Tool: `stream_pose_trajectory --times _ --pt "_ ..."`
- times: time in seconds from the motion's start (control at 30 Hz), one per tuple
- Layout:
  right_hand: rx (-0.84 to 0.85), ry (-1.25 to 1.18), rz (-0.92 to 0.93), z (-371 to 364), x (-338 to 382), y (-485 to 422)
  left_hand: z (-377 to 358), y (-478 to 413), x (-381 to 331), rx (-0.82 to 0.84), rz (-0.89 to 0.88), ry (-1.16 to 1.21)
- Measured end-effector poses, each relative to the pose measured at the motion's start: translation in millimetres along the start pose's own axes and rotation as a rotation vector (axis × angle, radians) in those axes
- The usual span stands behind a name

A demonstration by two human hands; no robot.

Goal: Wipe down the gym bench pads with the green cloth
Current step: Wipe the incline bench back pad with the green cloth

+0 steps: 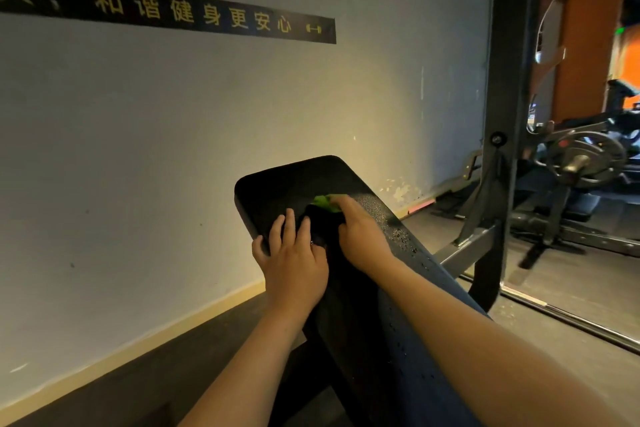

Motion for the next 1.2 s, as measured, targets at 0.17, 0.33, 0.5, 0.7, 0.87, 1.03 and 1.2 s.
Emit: stream_pose_trajectory --times 0.17,0.33,0.5,0.7,0.87,1.03,1.2 --pt "-0.142 0.034 -0.261 29 -53 4 -2 -2 0 -0.022 0.011 0.004" --pt "-0.167 0.031 -0.4 26 -51 6 -3 -3 -1 -0.031 0.019 0.006" --pt "-0.012 0.169 -0.04 -5 -7 13 -3 -1 2 -0.041 -0.011 -0.005" --pt "0.012 0.122 -0.127 10 -26 10 -5 1 0 -0.057 -0.039 -0.081" --pt "-0.08 0.061 -0.377 37 -61 21 -3 0 -1 -0.061 -0.02 -0.024" --pt "-0.125 0.08 -0.469 31 -56 27 -6 -1 0 -0.098 -0.025 0.046" --pt "-0.075 0.108 -0.345 10 -22 19 -6 -2 1 -0.11 -0.03 0.095"
Point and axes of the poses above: each hand's wrist, its own y-axis away from the middle knuckle, its own z-axis out of the back of the hand, x = y × z, the point moved 1 cm from there along -y, towards the middle knuckle, and after that the axes turned 13 degrees about x, right-handed, at the moved point
